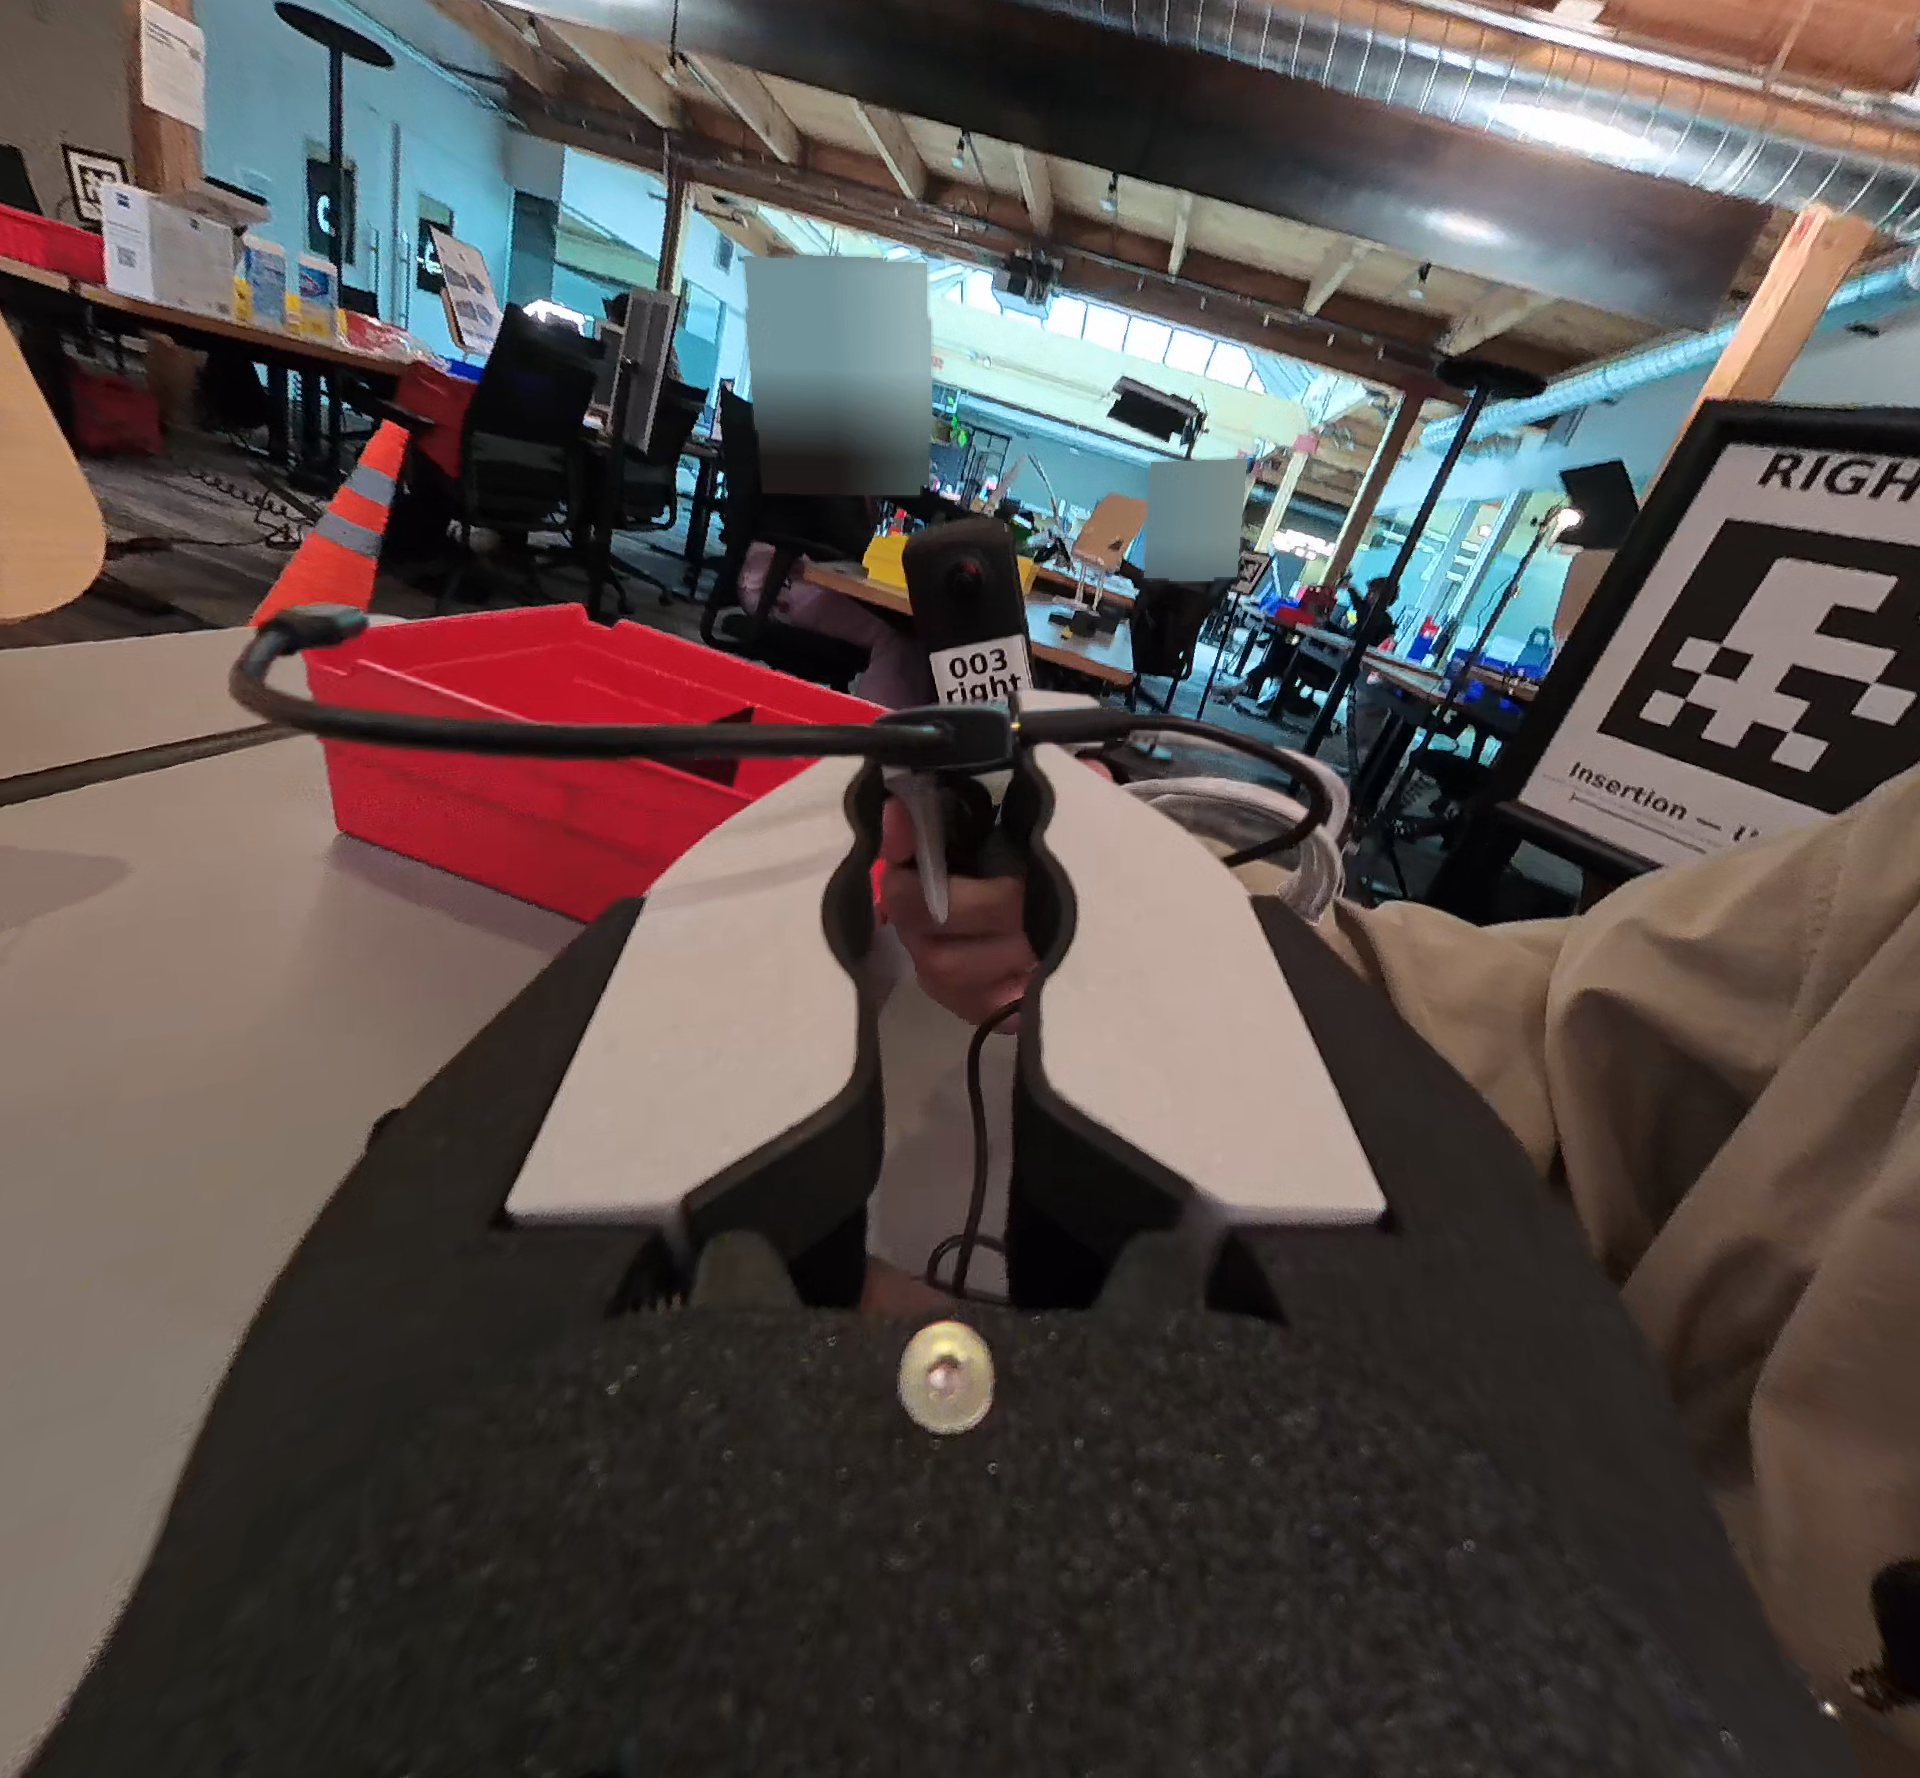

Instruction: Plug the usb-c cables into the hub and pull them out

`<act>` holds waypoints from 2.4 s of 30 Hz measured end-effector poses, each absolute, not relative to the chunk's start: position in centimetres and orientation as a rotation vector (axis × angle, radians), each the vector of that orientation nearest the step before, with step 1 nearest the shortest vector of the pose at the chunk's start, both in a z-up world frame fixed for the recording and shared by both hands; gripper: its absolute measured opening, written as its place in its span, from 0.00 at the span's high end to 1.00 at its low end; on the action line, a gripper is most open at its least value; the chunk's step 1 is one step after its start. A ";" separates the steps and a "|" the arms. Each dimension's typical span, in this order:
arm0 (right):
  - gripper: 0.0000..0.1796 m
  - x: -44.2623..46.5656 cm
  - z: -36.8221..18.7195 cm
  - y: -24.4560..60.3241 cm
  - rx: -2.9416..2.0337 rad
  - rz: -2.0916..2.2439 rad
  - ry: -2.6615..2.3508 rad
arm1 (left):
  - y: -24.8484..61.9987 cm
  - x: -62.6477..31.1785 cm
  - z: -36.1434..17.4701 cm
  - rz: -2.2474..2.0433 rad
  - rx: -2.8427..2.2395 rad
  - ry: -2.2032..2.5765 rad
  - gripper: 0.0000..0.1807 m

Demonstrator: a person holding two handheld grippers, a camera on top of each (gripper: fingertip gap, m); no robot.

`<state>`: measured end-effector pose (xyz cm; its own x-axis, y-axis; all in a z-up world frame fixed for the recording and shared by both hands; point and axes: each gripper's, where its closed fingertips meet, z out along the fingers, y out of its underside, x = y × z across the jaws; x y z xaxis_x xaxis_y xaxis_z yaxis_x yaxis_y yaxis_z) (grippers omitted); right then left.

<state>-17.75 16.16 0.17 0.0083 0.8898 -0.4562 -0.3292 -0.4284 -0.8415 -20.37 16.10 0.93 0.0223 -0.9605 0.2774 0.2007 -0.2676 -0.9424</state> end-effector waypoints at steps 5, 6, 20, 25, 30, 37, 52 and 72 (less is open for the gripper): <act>0.88 -17.5 0.1 16.2 -1.314 1.603 -0.635 | 16.5 -20.9 1.7 -1.519 -1.240 0.785 0.88; 0.88 -17.5 0.0 16.3 -1.318 1.598 -0.634 | 16.5 -20.9 1.5 -1.507 -1.244 0.794 0.88; 0.88 -17.6 0.0 16.4 -1.316 1.615 -0.618 | 16.3 -20.8 0.8 -1.412 -1.237 0.892 0.87; 0.88 -17.5 0.2 16.7 -1.296 1.621 -0.579 | 16.5 -20.7 0.8 -1.410 -1.236 0.859 0.87; 0.88 -17.4 0.6 17.0 -1.260 1.637 -0.526 | 16.6 -20.6 0.9 -1.442 -1.246 0.831 0.88; 0.84 -17.6 -0.2 18.3 -1.338 1.620 -0.472 | 17.4 -21.1 0.8 -1.240 -1.257 0.877 0.88; 0.84 -16.9 2.7 19.7 -1.505 0.424 -0.559 | 22.8 -24.7 -0.6 -0.522 -1.277 0.791 0.88; 0.92 -22.0 -1.1 19.4 -1.544 0.802 -0.394 | 20.8 -23.3 -0.4 -0.437 -1.187 0.803 0.88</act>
